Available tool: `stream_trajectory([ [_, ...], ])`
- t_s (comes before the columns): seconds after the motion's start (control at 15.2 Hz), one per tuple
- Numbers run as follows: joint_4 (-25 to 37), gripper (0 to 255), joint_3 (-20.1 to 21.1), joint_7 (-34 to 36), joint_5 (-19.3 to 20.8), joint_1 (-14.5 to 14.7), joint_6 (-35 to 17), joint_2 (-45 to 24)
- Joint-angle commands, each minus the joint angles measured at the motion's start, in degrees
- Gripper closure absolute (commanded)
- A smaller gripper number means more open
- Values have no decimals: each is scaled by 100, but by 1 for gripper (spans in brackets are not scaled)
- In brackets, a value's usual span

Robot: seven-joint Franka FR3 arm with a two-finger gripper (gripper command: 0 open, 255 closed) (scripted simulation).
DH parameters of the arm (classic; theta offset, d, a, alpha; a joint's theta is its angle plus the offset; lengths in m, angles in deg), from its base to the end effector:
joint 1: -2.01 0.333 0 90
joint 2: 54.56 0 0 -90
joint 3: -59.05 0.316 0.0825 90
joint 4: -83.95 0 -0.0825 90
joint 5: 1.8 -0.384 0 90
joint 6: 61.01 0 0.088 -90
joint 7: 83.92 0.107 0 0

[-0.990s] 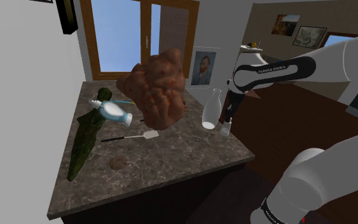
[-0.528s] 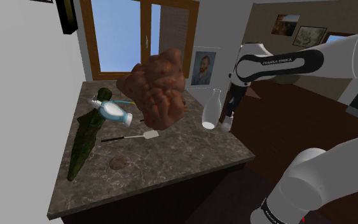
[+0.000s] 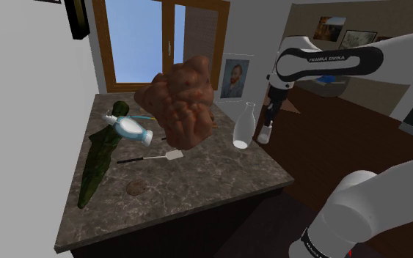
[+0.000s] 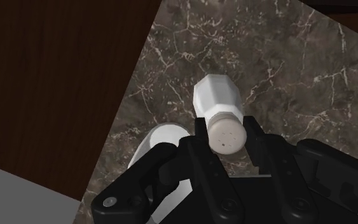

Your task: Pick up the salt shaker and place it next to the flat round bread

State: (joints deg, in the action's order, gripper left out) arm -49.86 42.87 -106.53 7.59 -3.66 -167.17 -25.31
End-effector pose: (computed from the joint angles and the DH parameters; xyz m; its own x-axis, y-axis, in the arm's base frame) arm 0.3673 -0.1736 0.5185 0.9958 0.0915 0.0041 0.0914 -0.9955 0.0249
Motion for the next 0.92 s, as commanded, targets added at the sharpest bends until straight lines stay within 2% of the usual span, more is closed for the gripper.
stream_trajectory([
  [0.0, 161, 255, 20, -4, -15, 8, 170, 7],
  [0.53, 717, 255, 74, -28, -60, 31, 718, -2],
  [0.86, 528, 255, 593, 662, -303, 282, 576, -17],
])
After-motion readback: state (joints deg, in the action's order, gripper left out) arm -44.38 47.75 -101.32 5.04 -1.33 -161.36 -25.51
